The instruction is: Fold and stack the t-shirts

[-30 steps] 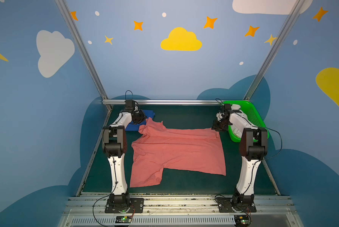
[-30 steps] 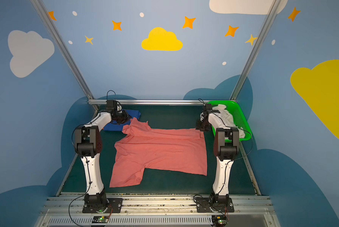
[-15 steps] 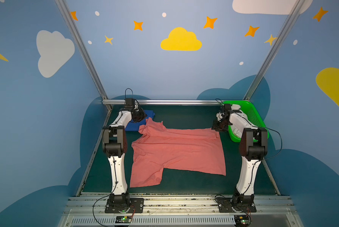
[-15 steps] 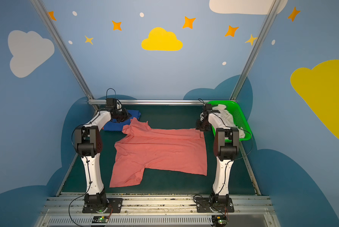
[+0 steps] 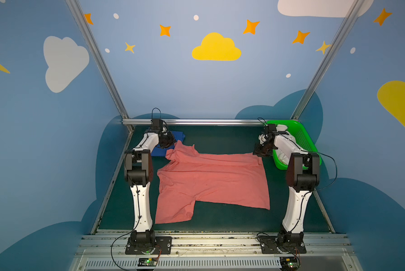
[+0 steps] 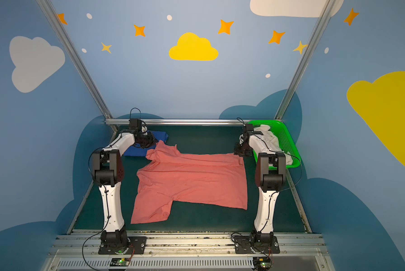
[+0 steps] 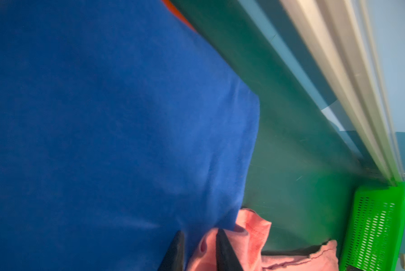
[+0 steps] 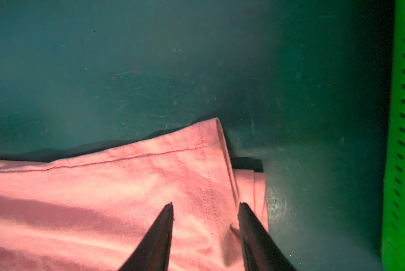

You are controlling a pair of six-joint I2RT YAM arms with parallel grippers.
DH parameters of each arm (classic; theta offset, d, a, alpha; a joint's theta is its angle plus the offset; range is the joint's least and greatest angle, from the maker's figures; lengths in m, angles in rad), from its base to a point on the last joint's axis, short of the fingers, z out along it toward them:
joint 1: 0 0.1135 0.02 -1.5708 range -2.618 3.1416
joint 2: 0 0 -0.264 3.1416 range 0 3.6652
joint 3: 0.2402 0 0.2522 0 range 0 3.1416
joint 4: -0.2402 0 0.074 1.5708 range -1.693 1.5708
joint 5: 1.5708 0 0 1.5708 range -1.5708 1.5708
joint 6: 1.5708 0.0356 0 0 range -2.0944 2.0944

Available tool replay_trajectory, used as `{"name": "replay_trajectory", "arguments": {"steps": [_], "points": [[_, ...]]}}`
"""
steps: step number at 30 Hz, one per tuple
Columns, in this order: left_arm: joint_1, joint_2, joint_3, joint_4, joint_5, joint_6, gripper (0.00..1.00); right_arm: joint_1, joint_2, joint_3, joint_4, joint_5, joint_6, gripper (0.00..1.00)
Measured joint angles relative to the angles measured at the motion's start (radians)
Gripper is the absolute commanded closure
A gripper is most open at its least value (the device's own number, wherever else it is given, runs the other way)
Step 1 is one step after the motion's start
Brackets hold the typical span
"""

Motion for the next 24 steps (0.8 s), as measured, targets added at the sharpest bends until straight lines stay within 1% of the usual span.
{"name": "replay_trajectory", "arguments": {"steps": [4, 7, 11, 18, 24], "points": [[0.0, 0.014, 0.012, -0.019, -0.007, 0.004, 0.83, 0.0, 0.0, 0.0, 0.0, 0.0, 0.0, 0.53], [0.0, 0.014, 0.014, -0.022, -0.01, 0.006, 0.9, 0.0, 0.0, 0.0, 0.0, 0.0, 0.0, 0.53], [-0.004, 0.014, 0.014, -0.021, -0.013, 0.007, 0.94, 0.0, 0.0, 0.0, 0.0, 0.0, 0.0, 0.53], [-0.009, -0.003, 0.014, -0.02, -0.014, 0.007, 0.95, 0.0, 0.0, 0.0, 0.0, 0.0, 0.0, 0.53], [-0.011, -0.064, 0.01, -0.007, -0.014, 0.008, 0.95, 0.0, 0.0, 0.0, 0.0, 0.0, 0.0, 0.53]]}}
